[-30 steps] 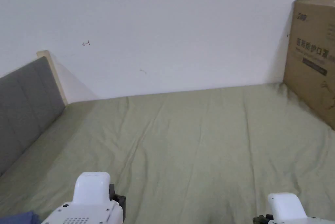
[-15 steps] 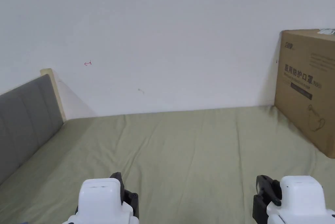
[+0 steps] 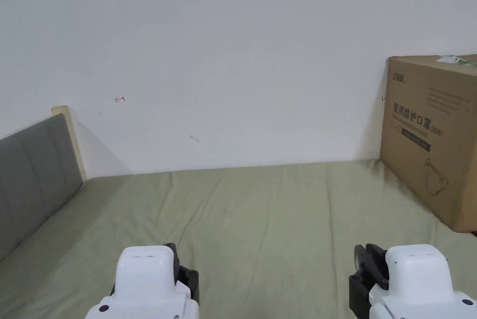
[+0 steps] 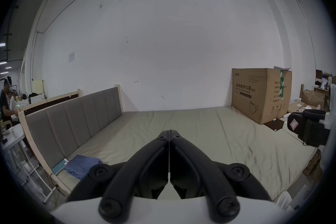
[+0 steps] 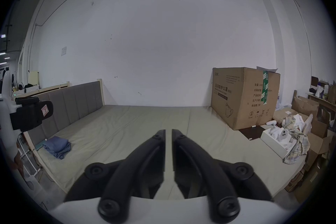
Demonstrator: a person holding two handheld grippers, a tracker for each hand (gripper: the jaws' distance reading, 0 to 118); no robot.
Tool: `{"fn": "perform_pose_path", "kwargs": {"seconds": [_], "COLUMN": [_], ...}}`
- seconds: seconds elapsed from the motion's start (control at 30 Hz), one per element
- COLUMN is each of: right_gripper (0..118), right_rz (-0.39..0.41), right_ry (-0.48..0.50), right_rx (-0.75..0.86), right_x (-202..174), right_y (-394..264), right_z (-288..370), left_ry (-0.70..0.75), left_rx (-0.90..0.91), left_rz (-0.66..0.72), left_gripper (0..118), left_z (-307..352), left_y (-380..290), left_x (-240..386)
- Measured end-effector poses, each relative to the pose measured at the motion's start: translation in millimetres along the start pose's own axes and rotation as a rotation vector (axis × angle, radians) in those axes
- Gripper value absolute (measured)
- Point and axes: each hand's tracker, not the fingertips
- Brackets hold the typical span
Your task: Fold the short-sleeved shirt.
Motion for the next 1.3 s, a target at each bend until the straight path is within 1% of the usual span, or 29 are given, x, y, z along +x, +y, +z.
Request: {"fn": "perform_pose_path", "kwargs": {"seconds": [0.03,0.07,0.13,0.17,0.27,0.3,0.4,0.5,0.53,0.6,0.63,0.7,0.77,0.87,1.13,1.3], "right_gripper": [38,60,88,100,116,118,118,118,118,118,118,118,118,118,118,118], "right_rz": [-0.005,-0.012,-0.019,-0.018,0.004,0.013,0.024,0.021,0.018,0.018,0.022,0.026,0.026,0.019,0.019,0.038], "right_ry": [0.000,0.003,0.010,0.009,-0.003,-0.010,-0.034,-0.037,-0.040,-0.048,-0.053,-0.063,-0.070,-0.079,-0.087,-0.083], "right_rx": [-0.003,-0.009,-0.021,-0.021,-0.005,0.004,0.016,0.013,0.010,0.007,0.005,0.004,0.004,0.001,-0.018,-0.033], "right_x": [3,5,6,7,8,9,10,13,14,16,17,20,23,27,30,27], "right_y": [-1,-1,-1,-2,-3,-3,-2,-4,-5,-6,-6,-6,-6,-6,-8,-10], "right_z": [-3,-4,-5,-6,-5,-4,-4,-5,-6,-7,-9,-11,-13,-16,-21,-25], "left_ry": [-0.003,-0.010,-0.020,-0.027,-0.049,-0.058,-0.074,-0.086,-0.121,-0.217,-0.230,-0.191,-0.120,-0.061,-0.039,-0.032], "left_rx": [0.004,0.007,-0.005,-0.017,-0.003,-0.023,-0.045,-0.053,-0.059,-0.061,-0.055,-0.061,-0.098,-0.062,-0.136,-0.131], "left_rz": [-0.006,-0.015,-0.015,-0.011,0.073,0.095,0.091,0.046,0.030,0.064,0.057,0.046,0.023,0.008,0.027,0.012], "left_gripper": [21,47,92,107,108,108,108,108,108,107,107,107,108,108,108,108], "left_z": [1,1,-1,-2,5,4,3,3,4,7,8,3,-3,-5,-11,-12], "left_y": [-1,-2,-4,-4,1,3,8,5,6,11,12,13,14,11,9,4], "left_x": [0,1,-1,-2,-8,-10,-12,-11,-12,-17,-19,-18,-17,-15,-12,-9]}}
